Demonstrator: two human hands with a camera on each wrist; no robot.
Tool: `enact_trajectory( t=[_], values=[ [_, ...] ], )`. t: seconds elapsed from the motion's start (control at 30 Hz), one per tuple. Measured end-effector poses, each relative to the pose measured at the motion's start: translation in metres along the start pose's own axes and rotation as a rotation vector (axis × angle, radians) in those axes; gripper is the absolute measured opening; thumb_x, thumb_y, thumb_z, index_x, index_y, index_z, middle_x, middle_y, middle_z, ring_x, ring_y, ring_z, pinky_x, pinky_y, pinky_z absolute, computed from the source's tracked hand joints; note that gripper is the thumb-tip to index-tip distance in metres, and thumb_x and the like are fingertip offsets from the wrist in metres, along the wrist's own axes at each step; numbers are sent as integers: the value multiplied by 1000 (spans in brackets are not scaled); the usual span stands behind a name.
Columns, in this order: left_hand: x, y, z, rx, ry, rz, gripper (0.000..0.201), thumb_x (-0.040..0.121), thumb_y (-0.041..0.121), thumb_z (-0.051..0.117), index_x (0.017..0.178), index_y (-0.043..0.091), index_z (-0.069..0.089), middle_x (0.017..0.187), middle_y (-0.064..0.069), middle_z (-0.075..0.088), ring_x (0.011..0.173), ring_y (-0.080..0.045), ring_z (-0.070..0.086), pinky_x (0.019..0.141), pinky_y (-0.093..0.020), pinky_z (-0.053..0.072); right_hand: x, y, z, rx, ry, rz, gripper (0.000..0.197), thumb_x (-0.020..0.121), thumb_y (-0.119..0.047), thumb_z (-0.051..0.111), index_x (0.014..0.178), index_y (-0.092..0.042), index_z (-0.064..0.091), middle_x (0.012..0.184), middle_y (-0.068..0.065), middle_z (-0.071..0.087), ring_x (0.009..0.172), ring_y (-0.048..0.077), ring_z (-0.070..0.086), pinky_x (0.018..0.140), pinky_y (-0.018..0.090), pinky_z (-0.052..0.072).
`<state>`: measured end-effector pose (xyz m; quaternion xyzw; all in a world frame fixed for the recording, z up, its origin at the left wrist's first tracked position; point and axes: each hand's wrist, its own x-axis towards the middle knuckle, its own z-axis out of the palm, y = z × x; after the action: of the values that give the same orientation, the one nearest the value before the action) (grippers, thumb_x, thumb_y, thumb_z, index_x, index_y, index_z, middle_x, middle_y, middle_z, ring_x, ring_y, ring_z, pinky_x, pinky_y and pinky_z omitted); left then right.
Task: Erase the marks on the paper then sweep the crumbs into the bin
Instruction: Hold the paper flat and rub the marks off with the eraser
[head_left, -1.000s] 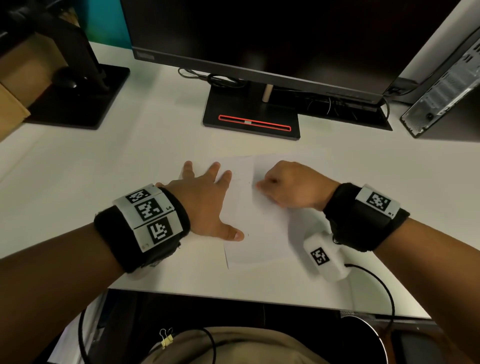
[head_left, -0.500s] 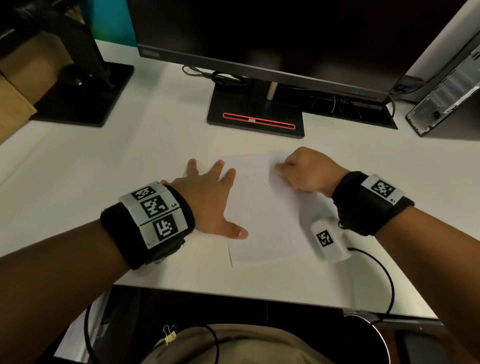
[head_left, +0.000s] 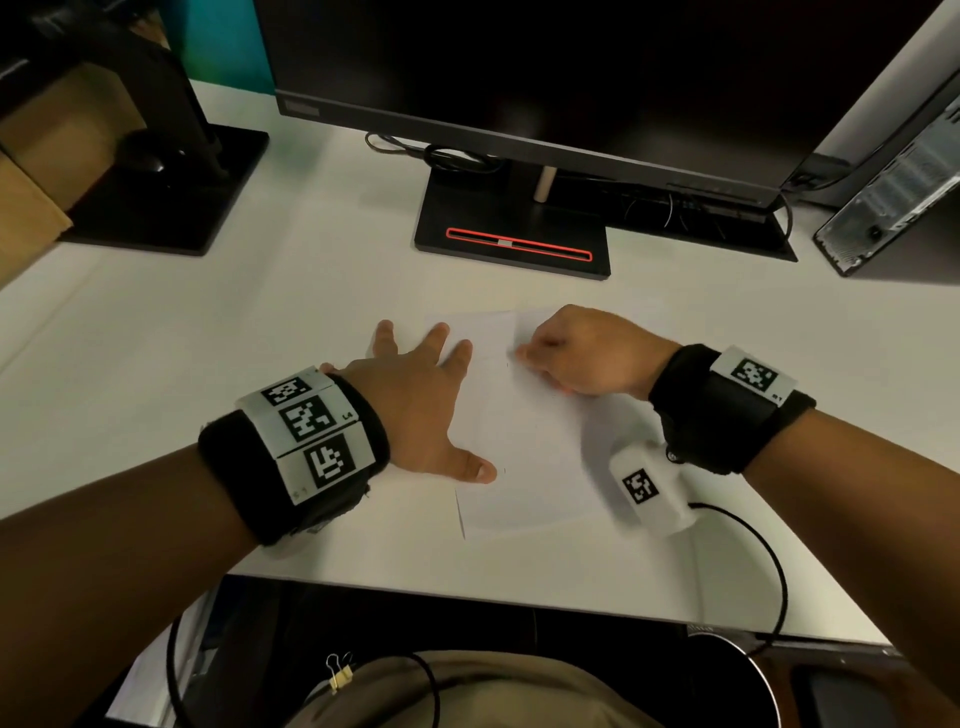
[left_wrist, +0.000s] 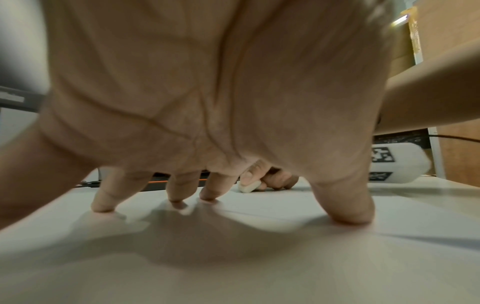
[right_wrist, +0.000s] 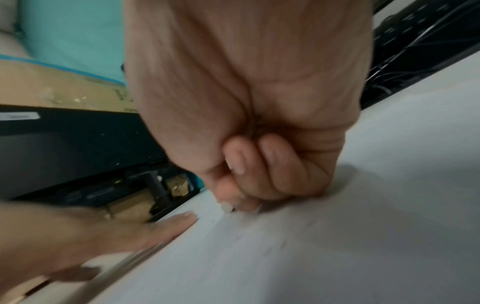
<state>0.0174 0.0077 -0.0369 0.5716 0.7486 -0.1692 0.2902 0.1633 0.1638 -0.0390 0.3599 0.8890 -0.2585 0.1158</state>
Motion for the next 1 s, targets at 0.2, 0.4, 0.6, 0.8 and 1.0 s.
enact_trajectory(
  t=[0.2, 0.4, 0.6, 0.8, 1.0],
  values=[
    [-1, -1, 1, 2, 3, 2, 132, 66, 92, 55, 157, 31, -19, 165, 8, -26, 149, -47, -19, 107, -77, 26, 7, 6, -9, -53, 120, 28, 48, 105, -37, 44, 72, -7, 64, 74, 11, 68, 63, 20, 56, 57, 26, 40],
    [-1, -1, 0, -1, 3, 7, 132, 66, 92, 55, 157, 32, -19, 165, 9, -26, 149, -46, -19, 107, -77, 25, 9, 10, -14, 6, 124, 79, 48, 104, -38, 47, 75, -6, 67, 74, 12, 70, 59, 21, 59, 55, 25, 40],
    [0, -2, 0, -8, 0, 6, 132, 66, 92, 55, 157, 32, -19, 164, 9, -27, 149, -45, -20, 107, -78, 26, 4, 5, -5, -19, 30, 11, 49, 105, -38, 46, 67, -12, 63, 64, 3, 68, 51, 15, 56, 57, 24, 44],
    [-1, -2, 1, 0, 1, 7, 132, 66, 92, 55, 157, 32, -20, 164, 9, -27, 149, -46, -20, 107, -77, 26, 4, 4, -7, -76, 82, -3, 47, 105, -34, 45, 69, -13, 65, 65, 1, 72, 53, 10, 59, 62, 25, 43],
    [-1, -2, 1, 1, 4, 11, 132, 66, 92, 54, 157, 31, -20, 165, 8, -26, 149, -46, -20, 107, -78, 25, 6, 10, -16, -67, 127, 38, 45, 105, -36, 46, 71, -14, 65, 67, -1, 71, 61, 13, 62, 64, 27, 44]
  ],
)
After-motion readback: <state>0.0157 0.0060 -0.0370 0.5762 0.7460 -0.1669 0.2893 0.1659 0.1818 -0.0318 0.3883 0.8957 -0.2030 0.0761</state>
